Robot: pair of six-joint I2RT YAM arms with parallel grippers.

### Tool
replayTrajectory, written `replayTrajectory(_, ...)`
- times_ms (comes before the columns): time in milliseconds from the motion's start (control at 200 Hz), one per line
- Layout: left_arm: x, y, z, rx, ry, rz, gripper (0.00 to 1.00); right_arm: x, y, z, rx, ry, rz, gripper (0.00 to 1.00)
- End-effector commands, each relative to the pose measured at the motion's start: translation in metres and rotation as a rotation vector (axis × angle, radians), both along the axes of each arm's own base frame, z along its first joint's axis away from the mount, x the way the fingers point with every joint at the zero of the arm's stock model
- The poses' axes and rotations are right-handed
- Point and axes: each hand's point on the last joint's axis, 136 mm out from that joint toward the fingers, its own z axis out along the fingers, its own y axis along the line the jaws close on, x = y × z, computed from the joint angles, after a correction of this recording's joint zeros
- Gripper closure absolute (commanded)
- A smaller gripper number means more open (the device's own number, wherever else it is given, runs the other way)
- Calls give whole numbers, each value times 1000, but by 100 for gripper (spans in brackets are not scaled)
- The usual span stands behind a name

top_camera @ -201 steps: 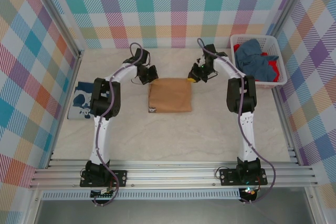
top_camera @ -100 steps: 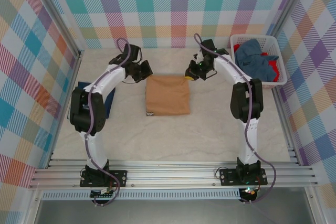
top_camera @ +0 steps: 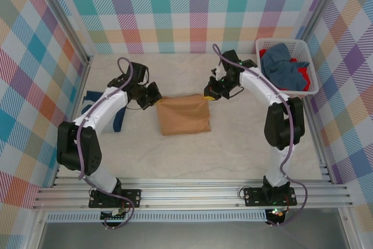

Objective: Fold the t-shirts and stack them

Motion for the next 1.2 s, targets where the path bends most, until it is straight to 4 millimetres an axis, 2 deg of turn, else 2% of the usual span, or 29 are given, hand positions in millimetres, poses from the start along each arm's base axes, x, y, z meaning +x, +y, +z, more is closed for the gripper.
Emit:
replayTrajectory(0, 15, 6, -23, 60, 41, 27, 100, 17, -4, -16, -34, 15, -2, 100)
replayTrajectory(105, 41, 2, -39, 77, 38, 17, 100, 35, -4, -33, -80, 37, -15, 100)
replayTrajectory(250, 75, 2, -44, 107, 23, 7, 100, 56, -8, -49, -120, 61, -54, 100)
replayTrajectory(335, 86, 2, -51, 117, 33, -5, 100, 62, -9, -59, -128, 86, -64, 100)
replayTrajectory(670, 99, 4, -81, 151, 77, -17, 100, 84, -6, -75, -137, 103, -84, 100)
replayTrajectory(955, 113, 4, -96, 173, 93, -30, 100, 89, -4, -94, -148, 142, -94, 100)
replayTrajectory(990, 113, 6, -98, 184, 100, -29, 100, 89, -4, -95, -146, 142, -93, 96)
replayTrajectory(1035, 112, 8, -99, 198, 106, -23, 100, 90, -2, -95, -138, 140, -89, 86)
replayTrajectory(1050, 112, 10, -99, 205, 106, -20, 99, 90, -2, -96, -136, 137, -86, 82)
replayTrajectory(1105, 110, 16, -95, 230, 103, 1, 84, 91, -3, -95, -140, 126, -80, 70)
replayTrajectory(1195, 106, 28, -73, 272, 68, 51, 61, 94, -10, -81, -172, 85, -86, 61)
